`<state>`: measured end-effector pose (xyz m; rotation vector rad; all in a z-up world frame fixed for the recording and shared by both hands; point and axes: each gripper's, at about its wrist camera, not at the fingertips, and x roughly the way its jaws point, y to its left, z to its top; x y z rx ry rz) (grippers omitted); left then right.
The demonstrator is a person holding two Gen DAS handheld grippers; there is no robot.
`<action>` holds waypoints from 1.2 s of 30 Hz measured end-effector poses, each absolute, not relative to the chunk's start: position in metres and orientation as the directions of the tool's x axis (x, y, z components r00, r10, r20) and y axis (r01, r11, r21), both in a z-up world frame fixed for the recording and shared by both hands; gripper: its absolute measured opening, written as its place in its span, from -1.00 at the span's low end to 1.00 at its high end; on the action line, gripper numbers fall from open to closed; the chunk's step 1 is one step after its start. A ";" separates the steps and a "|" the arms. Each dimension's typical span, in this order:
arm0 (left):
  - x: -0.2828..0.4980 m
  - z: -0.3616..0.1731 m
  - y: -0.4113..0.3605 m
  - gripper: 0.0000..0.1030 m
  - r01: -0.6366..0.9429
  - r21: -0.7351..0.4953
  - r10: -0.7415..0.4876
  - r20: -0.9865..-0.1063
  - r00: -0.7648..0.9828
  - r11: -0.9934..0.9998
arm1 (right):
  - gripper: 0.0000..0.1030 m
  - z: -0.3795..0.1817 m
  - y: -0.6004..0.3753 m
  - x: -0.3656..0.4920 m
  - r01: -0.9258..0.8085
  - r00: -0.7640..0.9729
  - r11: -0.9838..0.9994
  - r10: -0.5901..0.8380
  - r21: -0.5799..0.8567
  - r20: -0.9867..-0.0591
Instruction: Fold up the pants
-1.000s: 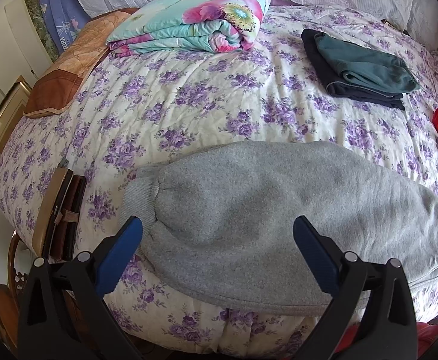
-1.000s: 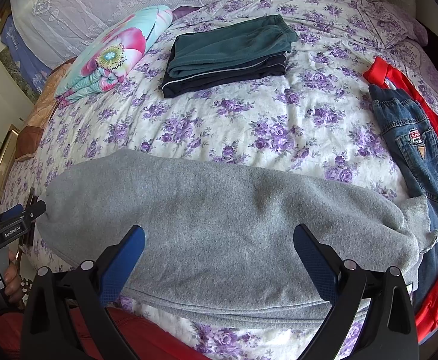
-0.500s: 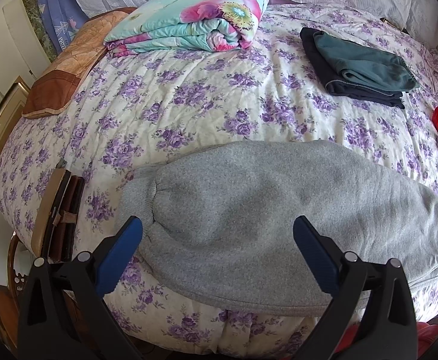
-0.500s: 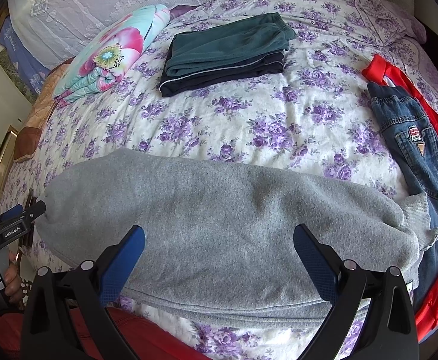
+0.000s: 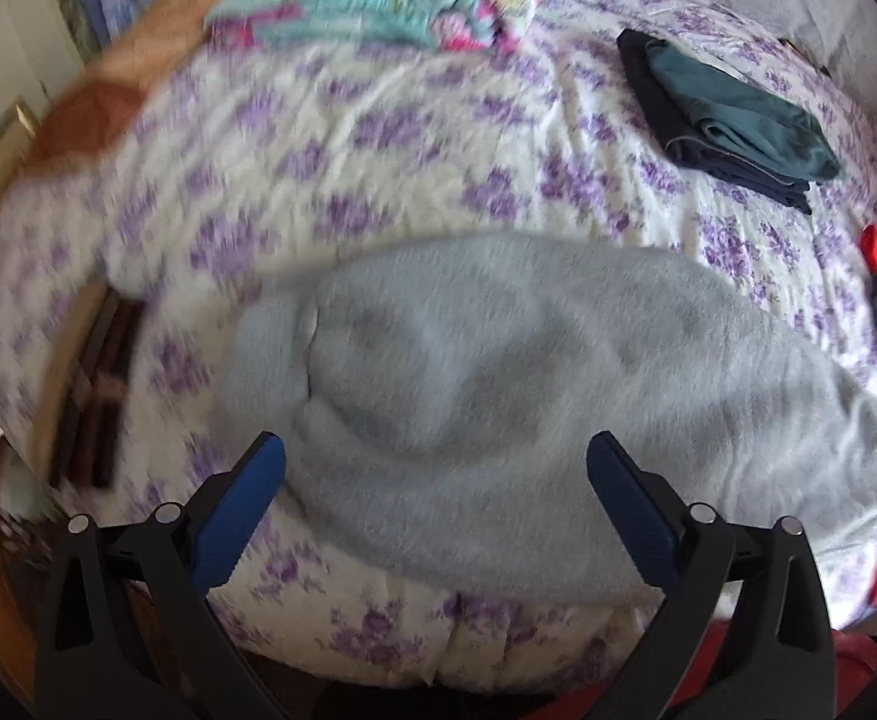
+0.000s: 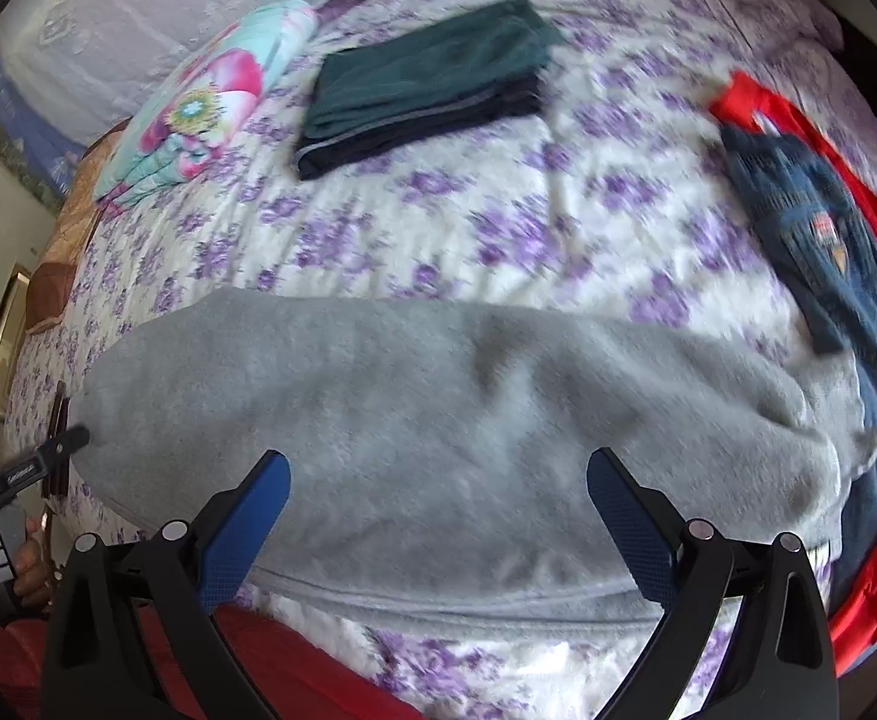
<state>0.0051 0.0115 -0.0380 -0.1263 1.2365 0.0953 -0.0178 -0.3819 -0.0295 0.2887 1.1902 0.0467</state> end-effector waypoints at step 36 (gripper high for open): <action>-0.018 -0.105 0.107 0.00 -0.523 -0.467 -0.347 -0.883 0.316 0.713 | 0.93 -0.114 -0.550 -0.131 0.705 0.485 0.381 0.355 0.598 -0.799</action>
